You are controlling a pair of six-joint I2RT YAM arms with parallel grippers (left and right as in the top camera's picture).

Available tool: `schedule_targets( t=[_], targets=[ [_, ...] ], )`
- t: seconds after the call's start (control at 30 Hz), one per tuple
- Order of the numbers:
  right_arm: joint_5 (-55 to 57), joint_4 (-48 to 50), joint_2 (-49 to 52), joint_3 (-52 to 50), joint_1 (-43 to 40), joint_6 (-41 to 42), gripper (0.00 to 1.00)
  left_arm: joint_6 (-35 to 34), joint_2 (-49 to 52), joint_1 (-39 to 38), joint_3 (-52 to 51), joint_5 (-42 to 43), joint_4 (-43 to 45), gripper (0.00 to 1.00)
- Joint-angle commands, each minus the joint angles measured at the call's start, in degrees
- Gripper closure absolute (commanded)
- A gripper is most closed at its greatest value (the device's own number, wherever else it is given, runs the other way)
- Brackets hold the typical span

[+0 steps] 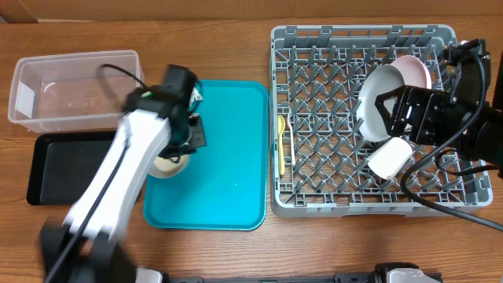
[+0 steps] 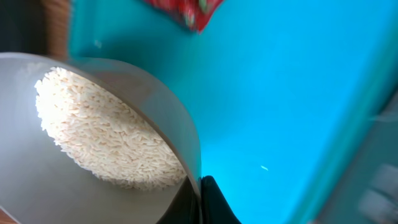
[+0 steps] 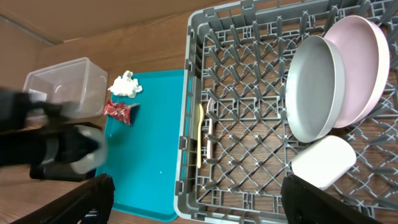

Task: Sort waste into correct bins and load items into the dishwasher rack
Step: 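Tip the bowl over the black tray to dump the rice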

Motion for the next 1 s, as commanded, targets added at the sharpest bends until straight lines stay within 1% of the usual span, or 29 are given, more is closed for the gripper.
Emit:
schedule_targets(
  t=[0.0, 0.1, 0.2, 0.33, 0.43, 0.53, 0.67, 0.77, 0.87, 0.97],
  targets=[
    [0.33, 0.13, -0.42, 0.04, 0.28, 0.09, 0.11, 1.03, -9.01, 4.9, 1.31, 2.36, -0.79, 0.96],
    [0.33, 0.13, -0.42, 0.04, 0.28, 0.11, 0.1, 5.14, -13.0, 12.57, 1.29, 8.41, -1.18, 0.96],
    [0.33, 0.13, -0.42, 0.04, 0.28, 0.11, 0.11, 9.97, -14.01, 23.34, 1.29, 16.17, -1.95, 0.96],
    [0.33, 0.07, -0.42, 0.04, 0.28, 0.09, 0.11, 17.77, -12.39, 36.85, 0.59, 27.12, -1.55, 0.96],
    [0.35, -0.11, -0.42, 0.04, 0.28, 0.09, 0.11, 21.03, -9.2, 44.39, 0.57, 32.52, -1.03, 0.96],
    [0.35, -0.24, -0.42, 0.04, 0.28, 0.09, 0.11, 23.61, -5.16, 48.5, 0.42, 35.36, 0.17, 0.96],
    [0.35, -0.72, -0.42, 0.04, 0.28, 0.09, 0.11, 26.29, 1.4, 51.84, 0.37, 39.87, 2.97, 0.96],
    [0.35, -1.38, -0.42, 0.04, 0.28, 0.09, 0.11, 29.62, 6.23, 53.7, 0.37, 45.4, 4.44, 0.96],
    [0.35, -1.92, -0.42, 0.04, 0.28, 0.09, 0.11, 35.52, 10.4, 55.74, 0.37, 52.37, 4.74, 0.96],
    [0.35, -2.21, -0.42, 0.04, 0.28, 0.09, 0.11, 38.91, 13.51, 57.9, 0.37, 54.07, 4.37, 0.96]
  ],
)
